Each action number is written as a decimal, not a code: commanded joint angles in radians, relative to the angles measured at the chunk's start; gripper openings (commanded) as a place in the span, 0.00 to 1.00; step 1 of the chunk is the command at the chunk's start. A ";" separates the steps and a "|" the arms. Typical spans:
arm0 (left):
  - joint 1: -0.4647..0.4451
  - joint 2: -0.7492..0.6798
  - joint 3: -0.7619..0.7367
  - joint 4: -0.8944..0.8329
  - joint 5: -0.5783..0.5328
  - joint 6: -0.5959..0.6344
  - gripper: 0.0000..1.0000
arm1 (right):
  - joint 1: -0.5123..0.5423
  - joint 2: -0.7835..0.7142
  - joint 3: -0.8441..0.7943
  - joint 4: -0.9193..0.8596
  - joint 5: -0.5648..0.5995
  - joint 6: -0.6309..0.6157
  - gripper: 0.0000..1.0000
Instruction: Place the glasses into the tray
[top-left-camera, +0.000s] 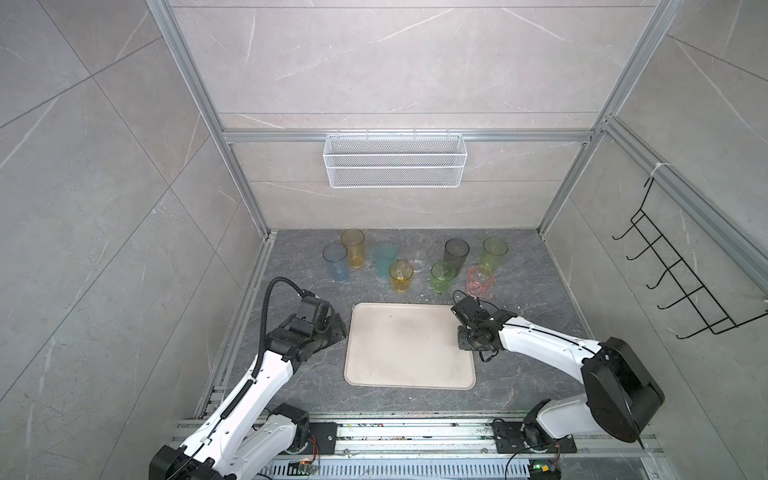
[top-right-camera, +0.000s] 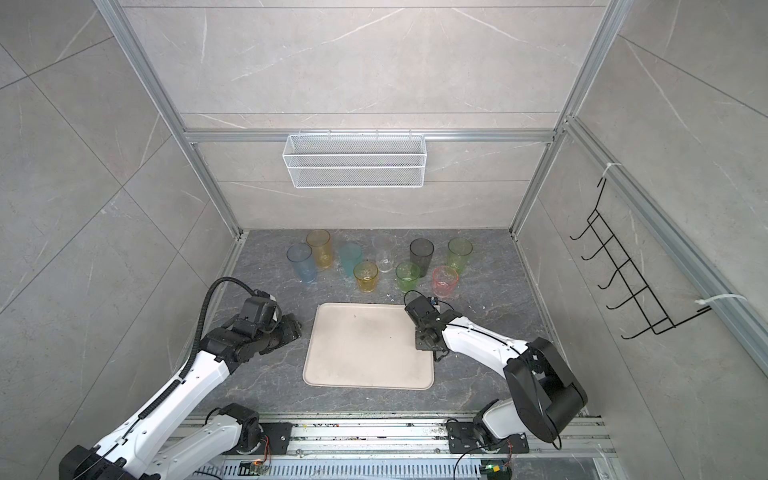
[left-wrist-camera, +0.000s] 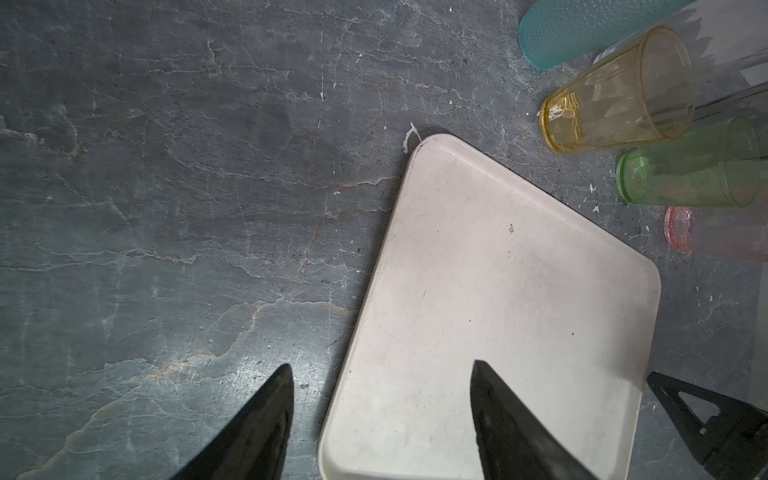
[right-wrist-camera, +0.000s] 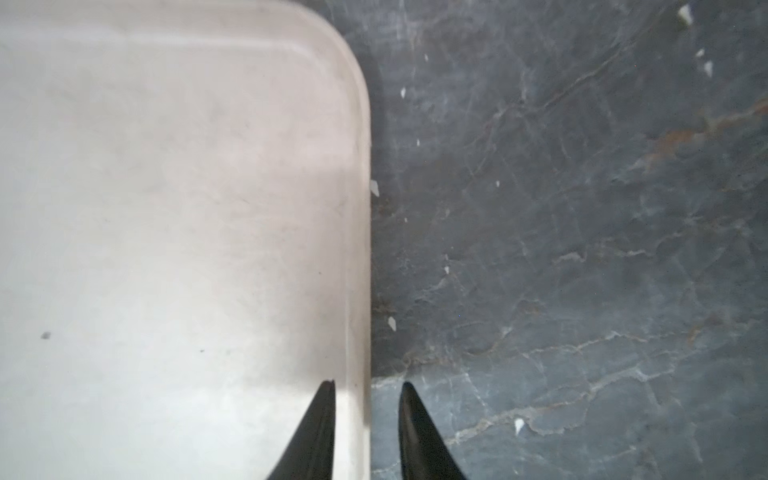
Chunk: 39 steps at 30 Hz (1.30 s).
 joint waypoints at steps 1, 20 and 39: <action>0.005 0.023 0.083 -0.005 -0.036 0.045 0.70 | -0.002 -0.089 0.046 -0.011 -0.035 -0.047 0.37; 0.179 0.431 0.575 -0.043 -0.002 0.172 0.78 | 0.002 -0.326 0.045 0.437 -0.284 -0.322 0.75; 0.284 0.805 0.904 -0.109 0.056 0.173 0.77 | 0.012 -0.299 -0.187 0.848 -0.370 -0.326 0.80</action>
